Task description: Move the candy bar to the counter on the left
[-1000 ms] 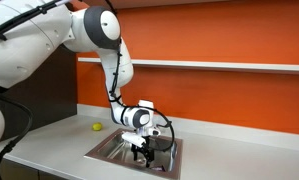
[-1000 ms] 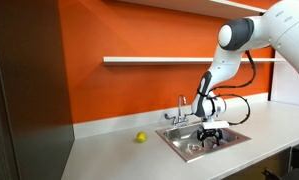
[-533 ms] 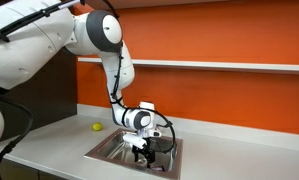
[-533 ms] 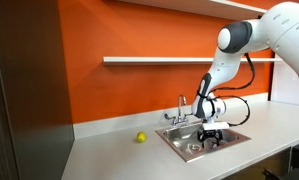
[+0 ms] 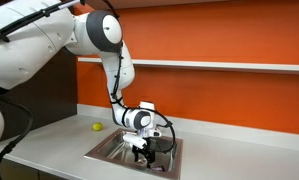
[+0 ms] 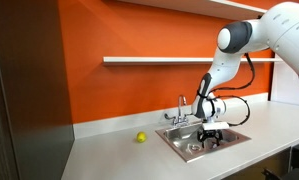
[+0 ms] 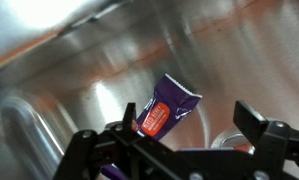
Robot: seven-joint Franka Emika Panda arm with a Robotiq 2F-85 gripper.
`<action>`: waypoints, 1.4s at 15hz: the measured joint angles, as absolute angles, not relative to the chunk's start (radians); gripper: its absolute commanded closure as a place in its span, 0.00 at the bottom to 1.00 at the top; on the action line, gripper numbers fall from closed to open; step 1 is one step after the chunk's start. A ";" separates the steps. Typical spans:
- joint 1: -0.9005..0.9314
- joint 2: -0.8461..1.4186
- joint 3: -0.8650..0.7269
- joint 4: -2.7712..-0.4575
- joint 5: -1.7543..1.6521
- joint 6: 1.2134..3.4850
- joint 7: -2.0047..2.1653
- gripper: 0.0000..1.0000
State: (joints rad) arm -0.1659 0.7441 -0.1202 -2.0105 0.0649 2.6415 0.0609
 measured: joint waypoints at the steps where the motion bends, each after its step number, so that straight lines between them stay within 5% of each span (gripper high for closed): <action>1: -0.166 0.745 -0.120 -2.011 0.065 2.642 0.061 0.00; 21: -0.156 0.759 -0.148 -1.982 0.071 2.638 0.082 0.00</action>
State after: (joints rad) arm -0.1563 0.7588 -0.1479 -1.9823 0.0715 2.6384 0.0824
